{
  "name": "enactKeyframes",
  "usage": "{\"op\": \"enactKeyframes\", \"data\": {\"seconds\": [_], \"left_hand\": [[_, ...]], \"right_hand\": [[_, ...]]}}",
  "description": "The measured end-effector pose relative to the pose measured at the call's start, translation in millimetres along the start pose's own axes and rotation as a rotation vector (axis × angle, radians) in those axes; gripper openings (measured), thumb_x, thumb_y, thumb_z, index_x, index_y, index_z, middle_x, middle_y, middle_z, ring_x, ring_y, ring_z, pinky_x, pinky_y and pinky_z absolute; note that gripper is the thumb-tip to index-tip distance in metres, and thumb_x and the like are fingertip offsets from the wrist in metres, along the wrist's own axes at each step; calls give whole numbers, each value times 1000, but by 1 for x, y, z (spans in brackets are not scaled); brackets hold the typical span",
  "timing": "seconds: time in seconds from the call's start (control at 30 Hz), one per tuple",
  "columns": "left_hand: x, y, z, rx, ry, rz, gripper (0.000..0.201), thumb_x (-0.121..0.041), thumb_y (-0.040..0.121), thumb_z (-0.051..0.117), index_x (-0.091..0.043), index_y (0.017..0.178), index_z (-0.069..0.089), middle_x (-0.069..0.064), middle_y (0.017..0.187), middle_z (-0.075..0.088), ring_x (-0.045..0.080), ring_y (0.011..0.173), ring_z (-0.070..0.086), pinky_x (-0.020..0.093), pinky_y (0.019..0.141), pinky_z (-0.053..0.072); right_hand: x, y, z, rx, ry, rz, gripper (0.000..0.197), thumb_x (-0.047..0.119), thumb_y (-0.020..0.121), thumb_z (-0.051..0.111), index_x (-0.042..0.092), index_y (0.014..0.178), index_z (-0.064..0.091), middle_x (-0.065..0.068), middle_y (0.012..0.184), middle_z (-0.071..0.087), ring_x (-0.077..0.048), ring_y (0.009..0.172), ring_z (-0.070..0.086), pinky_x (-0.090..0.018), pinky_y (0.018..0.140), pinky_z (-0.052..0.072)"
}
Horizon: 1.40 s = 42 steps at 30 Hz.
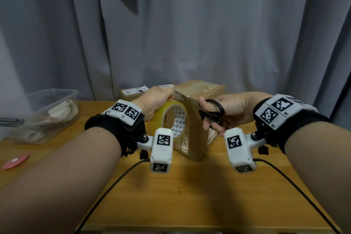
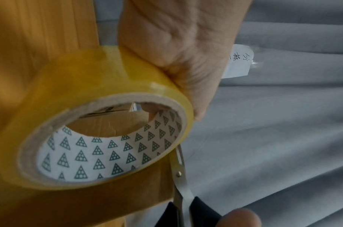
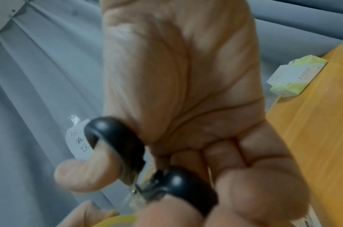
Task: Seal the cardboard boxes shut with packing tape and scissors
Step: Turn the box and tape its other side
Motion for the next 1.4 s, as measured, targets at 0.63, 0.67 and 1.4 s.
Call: {"op": "enactKeyframes", "data": {"seconds": [0.63, 0.67, 1.4], "left_hand": [[100, 8, -27, -40, 478, 300, 14, -20, 97, 46, -11, 86, 48, 1, 79, 49, 17, 68, 46, 30, 62, 36], [104, 8, -25, -41, 563, 324, 14, -23, 97, 45, -13, 88, 48, 1, 86, 49, 17, 71, 49, 29, 64, 37], [131, 16, -28, 3, 614, 461, 24, -30, 92, 57, -13, 109, 55, 3, 116, 47, 18, 98, 53, 32, 89, 43]], "right_hand": [[-42, 102, 102, -385, -169, 319, 36, 40, 86, 68, 5, 84, 60, -10, 78, 68, -26, 78, 70, -39, 79, 59], [-40, 107, 104, -479, -135, 287, 34, 37, 86, 69, 5, 80, 58, -11, 73, 68, -27, 73, 71, -39, 74, 60], [23, 129, 84, -738, -125, -410, 12, 15, 93, 61, 12, 82, 59, 4, 68, 58, -14, 69, 57, -29, 73, 51]]}}
Point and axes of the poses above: each hand's wrist, its own y-axis towards the middle knuckle, its own z-axis out of the palm, x = y × z, the point moved 2 cm from there along y, towards the middle knuckle
